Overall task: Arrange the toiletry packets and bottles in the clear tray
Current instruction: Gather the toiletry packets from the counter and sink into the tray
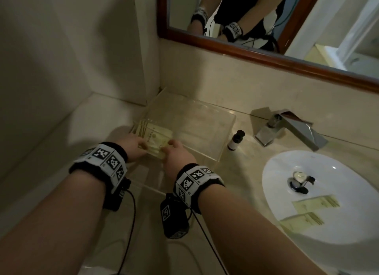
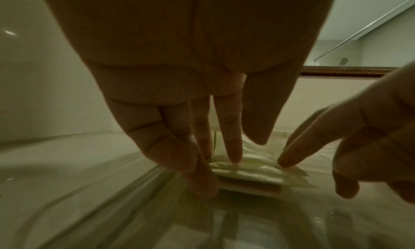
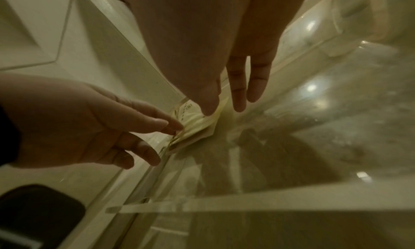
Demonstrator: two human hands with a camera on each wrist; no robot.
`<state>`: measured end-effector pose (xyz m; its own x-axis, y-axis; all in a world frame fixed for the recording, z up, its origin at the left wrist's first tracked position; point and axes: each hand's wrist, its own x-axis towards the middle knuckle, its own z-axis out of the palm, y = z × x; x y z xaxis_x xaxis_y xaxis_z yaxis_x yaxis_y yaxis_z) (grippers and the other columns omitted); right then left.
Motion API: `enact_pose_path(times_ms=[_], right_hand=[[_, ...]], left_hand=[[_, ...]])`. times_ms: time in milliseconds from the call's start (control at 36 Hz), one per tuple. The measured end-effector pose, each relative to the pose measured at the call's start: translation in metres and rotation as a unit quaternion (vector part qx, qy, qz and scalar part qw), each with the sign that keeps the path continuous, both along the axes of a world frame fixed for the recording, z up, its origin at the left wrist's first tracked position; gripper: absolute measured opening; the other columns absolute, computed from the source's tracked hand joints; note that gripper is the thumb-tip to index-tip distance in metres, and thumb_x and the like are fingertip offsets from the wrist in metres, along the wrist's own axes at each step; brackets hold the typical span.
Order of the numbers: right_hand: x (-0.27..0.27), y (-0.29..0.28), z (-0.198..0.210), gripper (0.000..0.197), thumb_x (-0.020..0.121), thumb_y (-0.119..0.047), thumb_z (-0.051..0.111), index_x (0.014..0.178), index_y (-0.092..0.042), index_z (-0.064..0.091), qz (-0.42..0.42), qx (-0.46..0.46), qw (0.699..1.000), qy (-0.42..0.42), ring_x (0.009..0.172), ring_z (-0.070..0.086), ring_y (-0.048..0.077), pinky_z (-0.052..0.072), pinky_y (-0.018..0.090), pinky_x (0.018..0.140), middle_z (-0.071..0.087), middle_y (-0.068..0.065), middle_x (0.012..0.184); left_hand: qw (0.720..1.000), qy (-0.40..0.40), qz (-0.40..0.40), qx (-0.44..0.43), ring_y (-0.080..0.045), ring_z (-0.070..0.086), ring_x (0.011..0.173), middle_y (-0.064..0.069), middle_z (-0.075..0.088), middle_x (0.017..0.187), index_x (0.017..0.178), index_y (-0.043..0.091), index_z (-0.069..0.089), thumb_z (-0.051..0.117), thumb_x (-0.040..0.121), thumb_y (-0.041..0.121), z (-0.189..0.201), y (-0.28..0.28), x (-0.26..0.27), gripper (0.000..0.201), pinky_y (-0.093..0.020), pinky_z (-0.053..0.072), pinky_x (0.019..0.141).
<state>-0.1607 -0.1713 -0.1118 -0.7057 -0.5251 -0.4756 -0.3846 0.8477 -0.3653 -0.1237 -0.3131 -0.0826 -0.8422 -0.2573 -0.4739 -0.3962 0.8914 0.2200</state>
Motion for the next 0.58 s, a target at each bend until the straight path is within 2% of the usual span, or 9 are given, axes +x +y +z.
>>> enact_pose_path(times_ms=[56, 111, 167, 222, 333, 583], right_hand=[[0.001, 0.001, 0.002, 0.054, 0.087, -0.01, 0.055, 0.138, -0.024, 0.042, 0.015, 0.001, 1.0, 0.017, 0.13, 0.042, 0.025, 0.042, 0.043, 0.105, 0.014, -0.003, 0.152], [0.002, 0.002, 0.005, 0.049, 0.089, -0.01, 0.053, 0.136, -0.021, 0.045, 0.02, -0.017, 0.999, 0.035, 0.127, 0.046, 0.027, 0.044, 0.043, 0.103, 0.021, -0.001, 0.149], [0.004, 0.002, 0.009, 0.043, 0.09, -0.01, 0.051, 0.132, -0.018, 0.047, 0.018, -0.042, 0.998, 0.045, 0.121, 0.049, 0.029, 0.046, 0.043, 0.099, 0.031, 0.002, 0.142], [0.004, 0.001, 0.012, 0.042, 0.091, -0.009, 0.051, 0.131, -0.017, 0.047, 0.013, -0.056, 0.997, 0.044, 0.12, 0.049, 0.029, 0.047, 0.043, 0.098, 0.035, 0.003, 0.138], [0.005, -0.001, 0.015, 0.045, 0.092, -0.009, 0.051, 0.135, -0.018, 0.043, 0.011, -0.071, 0.997, 0.032, 0.121, 0.05, 0.029, 0.046, 0.041, 0.098, 0.036, 0.003, 0.139], [0.008, 0.003, 0.018, 0.05, 0.092, -0.01, 0.052, 0.139, -0.019, 0.038, 0.012, -0.083, 0.996, 0.001, 0.124, 0.048, 0.029, 0.045, 0.041, 0.1, 0.035, 0.004, 0.142]], left_hand=[[1.0, -0.001, -0.003, -0.013, -0.024, 0.044, 0.127, -0.011, 0.05, 0.135, 0.124, 0.018, 0.06, 0.048, 0.094, 0.032, 0.002, 0.002, -0.001, 0.035, -0.027, 0.033, 0.104], [1.0, 0.009, -0.001, -0.023, -0.026, 0.044, 0.126, -0.013, 0.047, 0.135, 0.121, 0.018, 0.061, 0.051, 0.092, 0.035, 0.002, 0.002, -0.003, 0.035, -0.028, 0.034, 0.105], [0.999, 0.032, 0.003, -0.031, -0.027, 0.043, 0.126, -0.014, 0.042, 0.137, 0.122, 0.015, 0.059, 0.056, 0.09, 0.035, 0.002, 0.001, -0.006, 0.038, -0.03, 0.034, 0.105], [0.999, 0.043, 0.002, -0.029, -0.027, 0.041, 0.129, -0.013, 0.04, 0.141, 0.128, 0.013, 0.052, 0.058, 0.088, 0.033, 0.002, 0.002, -0.01, 0.045, -0.031, 0.033, 0.105], [0.999, 0.017, -0.009, -0.027, -0.026, 0.034, 0.137, -0.013, 0.034, 0.149, 0.143, 0.013, 0.033, 0.055, 0.091, 0.03, 0.003, 0.005, -0.014, 0.059, -0.029, 0.028, 0.11], [0.999, -0.03, -0.012, -0.039, -0.031, 0.032, 0.137, -0.016, 0.025, 0.15, 0.145, 0.023, 0.029, 0.054, 0.091, 0.032, 0.002, 0.007, -0.015, 0.06, -0.035, 0.027, 0.114]])
